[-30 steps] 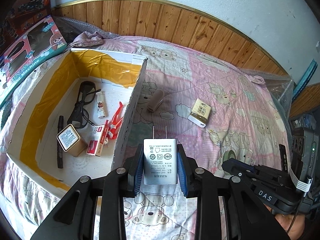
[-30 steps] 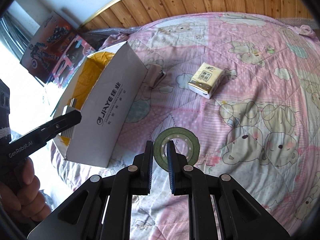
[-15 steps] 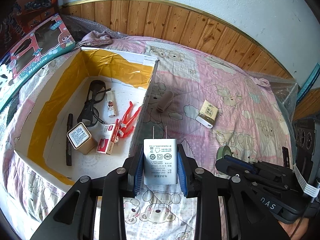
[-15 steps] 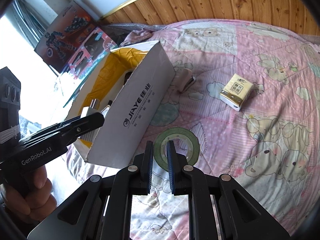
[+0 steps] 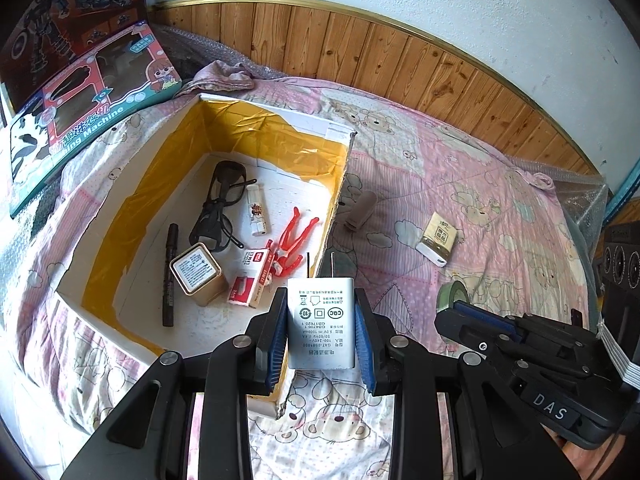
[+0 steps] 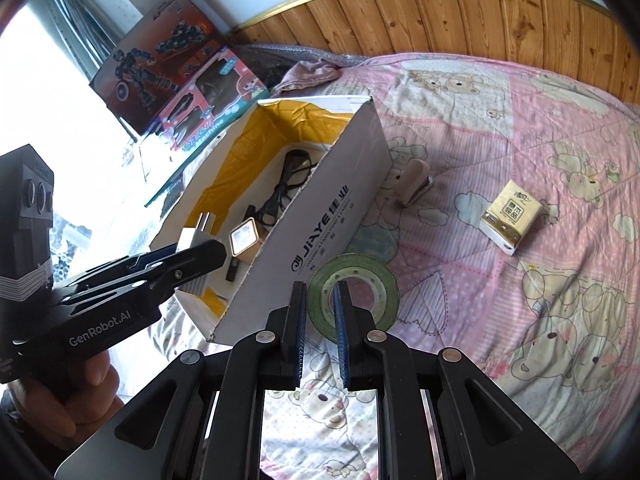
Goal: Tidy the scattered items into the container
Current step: 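Carry the charger plug in left tool while right tool carries the tape roll over the box, then open right tool to drop the tape roll while left tool releases the charger into the box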
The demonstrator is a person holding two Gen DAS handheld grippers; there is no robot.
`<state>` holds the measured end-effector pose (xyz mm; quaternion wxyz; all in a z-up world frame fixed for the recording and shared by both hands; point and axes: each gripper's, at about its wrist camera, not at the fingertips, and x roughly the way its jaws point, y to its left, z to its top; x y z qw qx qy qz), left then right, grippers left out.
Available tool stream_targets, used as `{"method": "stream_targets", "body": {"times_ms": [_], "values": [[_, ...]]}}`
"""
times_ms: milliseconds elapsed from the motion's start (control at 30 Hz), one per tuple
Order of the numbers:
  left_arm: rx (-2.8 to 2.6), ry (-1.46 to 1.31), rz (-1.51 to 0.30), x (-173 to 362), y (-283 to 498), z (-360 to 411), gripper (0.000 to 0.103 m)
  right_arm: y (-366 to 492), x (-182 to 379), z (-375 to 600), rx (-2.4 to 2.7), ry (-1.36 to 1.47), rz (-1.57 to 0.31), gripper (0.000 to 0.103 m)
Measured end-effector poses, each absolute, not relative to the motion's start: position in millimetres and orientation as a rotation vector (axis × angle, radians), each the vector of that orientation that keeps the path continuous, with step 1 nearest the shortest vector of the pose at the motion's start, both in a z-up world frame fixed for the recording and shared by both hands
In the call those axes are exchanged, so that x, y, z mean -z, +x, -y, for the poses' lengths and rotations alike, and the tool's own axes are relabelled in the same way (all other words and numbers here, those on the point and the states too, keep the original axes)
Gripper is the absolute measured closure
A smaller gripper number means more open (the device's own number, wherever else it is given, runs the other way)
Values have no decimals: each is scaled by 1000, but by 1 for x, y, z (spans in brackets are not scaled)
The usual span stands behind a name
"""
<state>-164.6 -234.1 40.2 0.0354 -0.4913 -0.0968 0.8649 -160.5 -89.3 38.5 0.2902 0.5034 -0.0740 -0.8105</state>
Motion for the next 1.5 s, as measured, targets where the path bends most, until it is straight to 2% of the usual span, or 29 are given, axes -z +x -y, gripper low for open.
{"method": "stream_targets", "body": {"times_ms": [867, 1500], "values": [[-2724, -1528, 552, -39, -148, 310, 72, -189, -73, 152, 2107, 1268, 104, 89], [-2686, -1530, 590, -28, -162, 310, 72, -245, -84, 195, 2091, 1235, 49, 89]]}}
